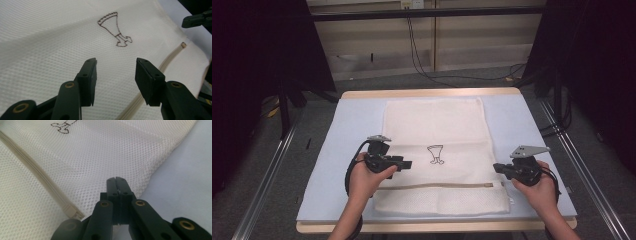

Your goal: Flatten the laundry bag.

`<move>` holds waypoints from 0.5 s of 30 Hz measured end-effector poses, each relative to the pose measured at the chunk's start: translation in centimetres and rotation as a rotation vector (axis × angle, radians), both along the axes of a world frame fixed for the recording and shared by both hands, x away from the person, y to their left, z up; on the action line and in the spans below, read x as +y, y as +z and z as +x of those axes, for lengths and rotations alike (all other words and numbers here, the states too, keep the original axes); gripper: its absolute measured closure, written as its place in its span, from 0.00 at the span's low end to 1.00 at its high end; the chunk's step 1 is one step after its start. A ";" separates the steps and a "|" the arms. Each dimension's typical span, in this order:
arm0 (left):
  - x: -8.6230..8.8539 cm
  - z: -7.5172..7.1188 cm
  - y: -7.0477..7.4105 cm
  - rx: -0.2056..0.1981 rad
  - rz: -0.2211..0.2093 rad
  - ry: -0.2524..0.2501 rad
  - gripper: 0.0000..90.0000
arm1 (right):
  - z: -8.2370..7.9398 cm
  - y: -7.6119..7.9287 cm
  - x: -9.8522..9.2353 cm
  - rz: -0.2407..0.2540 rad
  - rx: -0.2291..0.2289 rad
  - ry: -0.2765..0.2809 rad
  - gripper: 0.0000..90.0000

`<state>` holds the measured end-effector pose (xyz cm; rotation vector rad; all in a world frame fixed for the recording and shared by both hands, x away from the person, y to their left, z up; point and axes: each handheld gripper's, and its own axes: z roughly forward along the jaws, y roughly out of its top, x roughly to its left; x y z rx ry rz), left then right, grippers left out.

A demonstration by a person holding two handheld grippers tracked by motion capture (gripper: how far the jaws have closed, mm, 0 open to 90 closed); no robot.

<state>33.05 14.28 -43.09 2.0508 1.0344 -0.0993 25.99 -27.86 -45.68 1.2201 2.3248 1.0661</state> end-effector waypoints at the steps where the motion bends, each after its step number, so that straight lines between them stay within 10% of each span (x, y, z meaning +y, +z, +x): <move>1: 0.0 0.0 0.0 0.000 0.000 0.000 0.56 | 0.0 0.0 0.0 0.000 0.000 0.000 1.00; 15: -8.4 -0.8 0.6 0.116 -0.023 -0.132 0.70 | -1.3 -0.4 -0.8 0.009 -0.004 0.003 1.00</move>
